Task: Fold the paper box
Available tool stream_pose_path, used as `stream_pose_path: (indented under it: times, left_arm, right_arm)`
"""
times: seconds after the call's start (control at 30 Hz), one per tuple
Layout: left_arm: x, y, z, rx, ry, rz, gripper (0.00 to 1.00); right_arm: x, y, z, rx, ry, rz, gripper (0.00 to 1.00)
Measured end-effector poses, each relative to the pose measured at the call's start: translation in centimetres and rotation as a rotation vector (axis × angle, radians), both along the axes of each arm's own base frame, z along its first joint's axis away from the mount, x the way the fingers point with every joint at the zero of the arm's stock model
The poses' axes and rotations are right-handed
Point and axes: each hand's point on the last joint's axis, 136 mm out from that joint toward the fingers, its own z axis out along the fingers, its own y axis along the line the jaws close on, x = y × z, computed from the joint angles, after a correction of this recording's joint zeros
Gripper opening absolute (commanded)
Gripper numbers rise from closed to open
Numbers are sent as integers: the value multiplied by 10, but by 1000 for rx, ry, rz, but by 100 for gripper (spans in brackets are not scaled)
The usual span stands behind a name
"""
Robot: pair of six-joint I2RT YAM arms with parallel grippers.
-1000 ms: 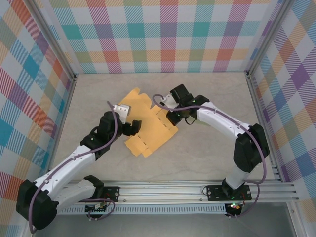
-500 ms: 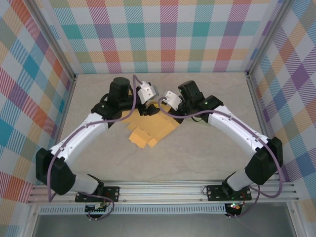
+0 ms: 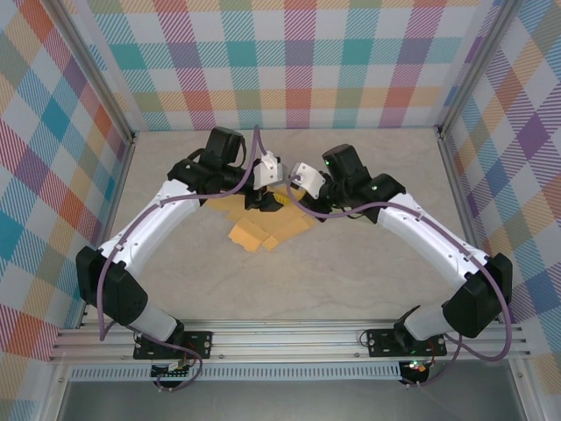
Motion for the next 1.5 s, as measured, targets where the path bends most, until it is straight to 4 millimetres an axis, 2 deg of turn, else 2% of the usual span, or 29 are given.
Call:
stream_pose_path:
  times: [0.07, 0.17, 0.27, 0.33, 0.37, 0.5, 0.53, 0.7, 0.8, 0.9, 0.97, 1.07, 1.3, 1.5]
  left_arm:
    - [1, 0, -3, 6, 4, 1, 44]
    - [4, -2, -7, 13, 14, -2, 42]
    - [6, -3, -9, 19, 26, -4, 29]
    - [8, -3, -10, 23, 28, -3, 3]
    - [8, -4, -11, 26, 25, -5, 0]
    - [8, -2, -13, 34, 29, -12, 0]
    - [7, -2, -13, 36, 31, -11, 0]
    - [9, 0, -15, 44, 36, 1, 0]
    - [10, 2, -16, 39, 34, 27, 0]
    - [8, 8, -16, 16, 40, 69, 0]
    - [7, 13, -11, -14, 43, 103, 0]
    - [10, 21, 7, -90, 27, 158, 0]
    - [-11, 30, 42, -289, -9, 196, 0]
    - [-27, 39, 64, -448, -18, 236, 0]
  right_arm:
    - [-1, 1, 0, 6, 5, 8, 0]
    - [-4, 2, 0, 9, 12, 15, 0]
    - [-5, 4, -1, 11, 18, 16, 0]
    - [-7, 4, -2, 8, 25, 20, 0]
    - [-8, 4, -3, 6, 29, 22, 0]
    - [-7, 4, -4, 6, 33, 15, 0]
    - [-7, 4, -4, 6, 34, 13, 4]
    - [-3, 6, -4, 35, 38, -25, 41]
    - [-4, 4, -4, 76, 28, -57, 55]
    - [-13, -8, -6, 133, 27, -105, 72]
    - [-19, -18, -5, 197, 27, -145, 89]
    - [-26, -34, -6, 320, 20, -212, 99]
    - [-37, -51, -29, 527, 74, -278, 100]
    - [-41, -59, -34, 643, 94, -274, 100]
